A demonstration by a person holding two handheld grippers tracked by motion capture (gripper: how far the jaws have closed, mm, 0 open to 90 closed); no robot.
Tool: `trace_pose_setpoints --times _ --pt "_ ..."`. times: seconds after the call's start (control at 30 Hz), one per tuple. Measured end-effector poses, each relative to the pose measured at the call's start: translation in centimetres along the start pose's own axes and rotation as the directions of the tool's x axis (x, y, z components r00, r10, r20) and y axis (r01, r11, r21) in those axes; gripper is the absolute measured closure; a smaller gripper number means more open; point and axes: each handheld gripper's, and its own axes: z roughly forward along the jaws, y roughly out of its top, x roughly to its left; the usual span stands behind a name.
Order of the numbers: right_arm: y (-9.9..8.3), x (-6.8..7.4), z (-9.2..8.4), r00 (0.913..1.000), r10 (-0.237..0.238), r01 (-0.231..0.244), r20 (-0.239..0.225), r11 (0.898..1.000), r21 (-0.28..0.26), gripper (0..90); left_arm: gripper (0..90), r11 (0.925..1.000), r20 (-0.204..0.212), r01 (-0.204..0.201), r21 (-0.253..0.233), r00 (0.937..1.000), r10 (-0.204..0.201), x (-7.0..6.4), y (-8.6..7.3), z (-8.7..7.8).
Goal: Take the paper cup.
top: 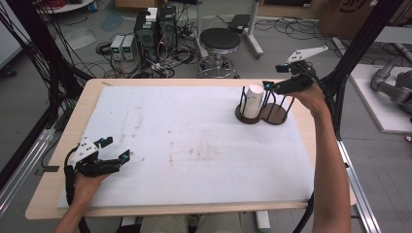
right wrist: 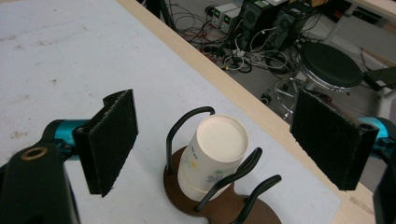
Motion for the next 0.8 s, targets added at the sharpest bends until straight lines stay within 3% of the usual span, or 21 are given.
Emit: trace_pose_setpoints --times 0.27,0.43,0.8 --pt "0.8 -1.3 1.3 0.9987 -0.038 0.04 -0.033 0.998 0.054 15.5 12.9 1.0 0.0 -0.006 0.0 1.0 0.006 0.0 0.0 0.0" --pt "1.4 -2.0 2.4 0.9966 -0.057 0.064 -0.059 0.991 0.121 15.4 13.0 1.0 0.003 -0.009 0.0 1.0 0.009 0.0 0.0 0.0" --pt "2.0 -3.0 4.2 0.9941 -0.058 0.075 -0.092 0.98 0.185 15.4 12.9 0.9999 0.005 -0.014 -0.005 0.9999 0.014 -0.1 0.0 0.0"
